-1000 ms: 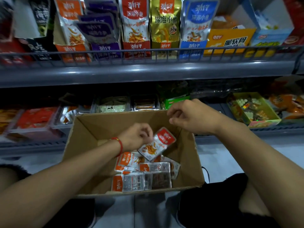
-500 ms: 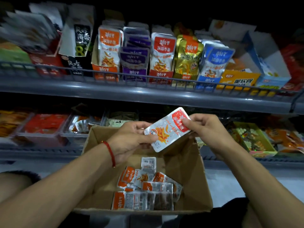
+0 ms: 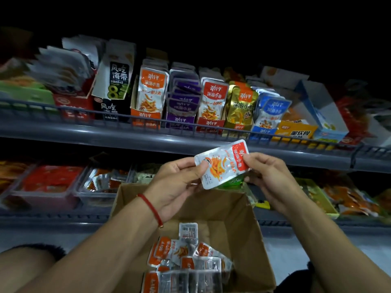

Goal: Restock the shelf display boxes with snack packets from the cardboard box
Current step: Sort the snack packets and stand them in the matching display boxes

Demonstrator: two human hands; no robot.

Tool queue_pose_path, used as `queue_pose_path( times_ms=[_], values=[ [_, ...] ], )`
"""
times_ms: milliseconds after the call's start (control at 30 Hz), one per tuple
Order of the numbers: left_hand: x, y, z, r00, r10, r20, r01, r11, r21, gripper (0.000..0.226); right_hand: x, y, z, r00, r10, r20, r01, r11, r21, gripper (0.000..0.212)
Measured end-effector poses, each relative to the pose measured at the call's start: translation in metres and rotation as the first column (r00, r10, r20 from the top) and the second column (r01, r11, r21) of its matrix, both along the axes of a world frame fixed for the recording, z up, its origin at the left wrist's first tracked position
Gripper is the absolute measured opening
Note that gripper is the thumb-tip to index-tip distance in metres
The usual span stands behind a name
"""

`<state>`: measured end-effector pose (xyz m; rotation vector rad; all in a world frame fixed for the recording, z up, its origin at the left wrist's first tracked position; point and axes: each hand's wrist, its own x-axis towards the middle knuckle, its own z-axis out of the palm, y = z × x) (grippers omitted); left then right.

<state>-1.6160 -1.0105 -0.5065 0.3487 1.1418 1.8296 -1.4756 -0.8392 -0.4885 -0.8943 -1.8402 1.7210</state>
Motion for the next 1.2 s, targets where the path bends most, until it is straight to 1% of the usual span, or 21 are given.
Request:
queue_pose_path(
  times_ms=[100,167,200,267,333,400,433,467,567,700,767,833,900,1033,1200],
  values=[
    [-0.007,-0.002,0.004,0.995,0.080,-0.063,-0.081,0.996,-0.023,0.022,-0.010,0.003,0.023,1.000,-0.015,0.023,0.010,0.978,0.209,0.022],
    [-0.012,-0.004,0.006,0.985,0.131,-0.108,-0.137,0.989,-0.050,0.024,-0.019,0.009,0.044,1.000,-0.022,0.001,0.020,0.921,0.389,0.022],
    [-0.015,-0.006,0.007,0.982,0.143,-0.122,-0.152,0.986,-0.063,0.026,-0.024,0.015,0.055,0.999,-0.036,-0.004,0.033,0.867,0.498,0.021],
    [-0.018,-0.008,0.009,0.978,0.157,-0.136,-0.169,0.983,-0.079,0.027,-0.037,0.031,0.076,0.997,-0.076,-0.031,0.076,0.720,0.690,0.018],
    [-0.022,-0.010,0.010,0.971,0.173,-0.166,-0.190,0.977,-0.094,0.026,-0.051,0.045,0.095,0.992,-0.111,-0.067,0.119,0.574,0.810,0.017],
    [-0.024,-0.010,0.011,0.966,0.185,-0.183,-0.207,0.972,-0.110,0.025,-0.066,0.052,0.113,0.987,-0.141,-0.074,0.129,0.434,0.892,0.024],
    [-0.025,-0.011,0.010,0.965,0.187,-0.184,-0.209,0.971,-0.114,0.026,-0.073,0.053,0.121,0.986,-0.155,-0.064,0.120,0.381,0.917,0.026],
    [-0.026,-0.011,0.010,0.965,0.186,-0.185,-0.210,0.971,-0.116,0.026,-0.080,0.055,0.127,0.985,-0.163,-0.051,0.106,0.348,0.932,0.028],
    [-0.028,-0.012,0.009,0.961,0.182,-0.207,-0.211,0.969,-0.130,0.025,-0.098,0.058,0.131,0.989,-0.150,0.013,0.032,0.292,0.956,0.031],
    [-0.030,-0.012,0.007,0.958,0.179,-0.222,-0.212,0.968,-0.134,0.025,-0.118,0.060,0.126,0.981,-0.122,0.151,-0.128,0.181,0.975,0.027],
    [-0.030,-0.012,0.006,0.958,0.167,-0.232,-0.203,0.969,-0.139,0.026,-0.128,0.060,0.123,0.959,-0.171,0.226,-0.212,0.095,0.973,0.025],
    [-0.031,-0.013,0.006,0.957,0.163,-0.241,-0.201,0.969,-0.140,0.029,-0.135,0.061,0.118,0.935,-0.235,0.264,-0.269,0.013,0.963,0.026],
    [-0.032,-0.013,0.005,0.956,0.159,-0.248,-0.199,0.970,-0.141,0.031,-0.139,0.062,0.113,0.932,-0.262,0.251,-0.270,-0.039,0.962,0.030],
    [-0.034,-0.016,0.002,0.946,0.142,-0.292,-0.196,0.967,-0.164,0.032,-0.137,0.066,0.106,0.947,-0.265,0.179,-0.205,-0.071,0.976,0.035],
    [-0.035,-0.017,-0.004,0.916,0.098,-0.388,-0.201,0.952,-0.232,0.031,-0.118,0.059,0.098,0.984,-0.162,0.074,-0.090,-0.097,0.991,0.033]
  ],
)
